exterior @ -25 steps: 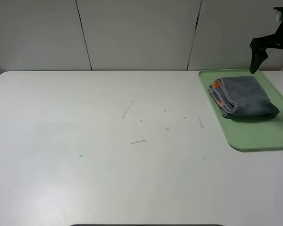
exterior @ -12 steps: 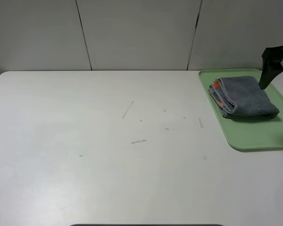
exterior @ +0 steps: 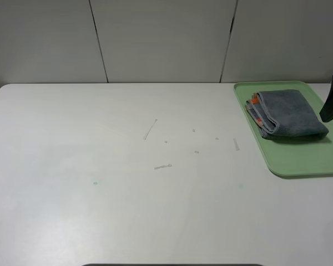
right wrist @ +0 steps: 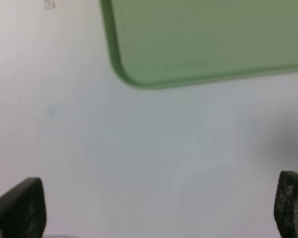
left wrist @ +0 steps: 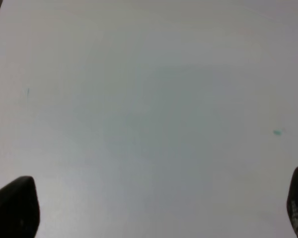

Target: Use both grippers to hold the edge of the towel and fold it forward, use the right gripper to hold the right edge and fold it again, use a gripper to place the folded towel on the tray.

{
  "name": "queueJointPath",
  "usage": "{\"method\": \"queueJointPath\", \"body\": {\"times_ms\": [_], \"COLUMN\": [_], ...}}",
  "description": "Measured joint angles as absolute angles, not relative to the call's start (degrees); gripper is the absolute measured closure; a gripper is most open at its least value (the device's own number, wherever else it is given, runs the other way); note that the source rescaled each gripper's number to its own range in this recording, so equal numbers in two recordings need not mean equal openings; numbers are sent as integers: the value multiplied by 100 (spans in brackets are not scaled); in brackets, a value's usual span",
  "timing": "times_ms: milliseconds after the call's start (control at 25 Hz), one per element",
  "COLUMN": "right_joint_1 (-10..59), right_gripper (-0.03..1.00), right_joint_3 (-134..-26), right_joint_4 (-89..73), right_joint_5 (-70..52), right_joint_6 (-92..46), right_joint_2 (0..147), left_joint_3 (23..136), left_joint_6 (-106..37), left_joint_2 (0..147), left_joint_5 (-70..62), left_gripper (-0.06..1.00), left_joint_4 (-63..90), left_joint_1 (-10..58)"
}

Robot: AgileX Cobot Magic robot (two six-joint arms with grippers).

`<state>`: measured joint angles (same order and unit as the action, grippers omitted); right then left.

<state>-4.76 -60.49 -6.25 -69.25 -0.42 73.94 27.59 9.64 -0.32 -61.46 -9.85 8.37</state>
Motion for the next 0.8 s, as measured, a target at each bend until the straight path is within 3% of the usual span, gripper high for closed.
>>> {"method": "queueJointPath", "body": {"times_ms": [440, 800], "right_joint_1": [-476, -476], "right_gripper": [-3, -3], "right_joint_3": [-4965, -4859], "right_joint_4": [-810, -851], "right_joint_5": [-6959, -6978], "right_joint_6": [-42, -42], "right_joint_2": [4994, 2676], "left_joint_3": [2759, 2759], "left_joint_6": [964, 964], "left_joint_2": [-32, -32], "left_joint_5": [-6146, -6146], "left_gripper": [-6, -6], "left_joint_4": [-985, -985], "left_joint_1": [837, 837]}}
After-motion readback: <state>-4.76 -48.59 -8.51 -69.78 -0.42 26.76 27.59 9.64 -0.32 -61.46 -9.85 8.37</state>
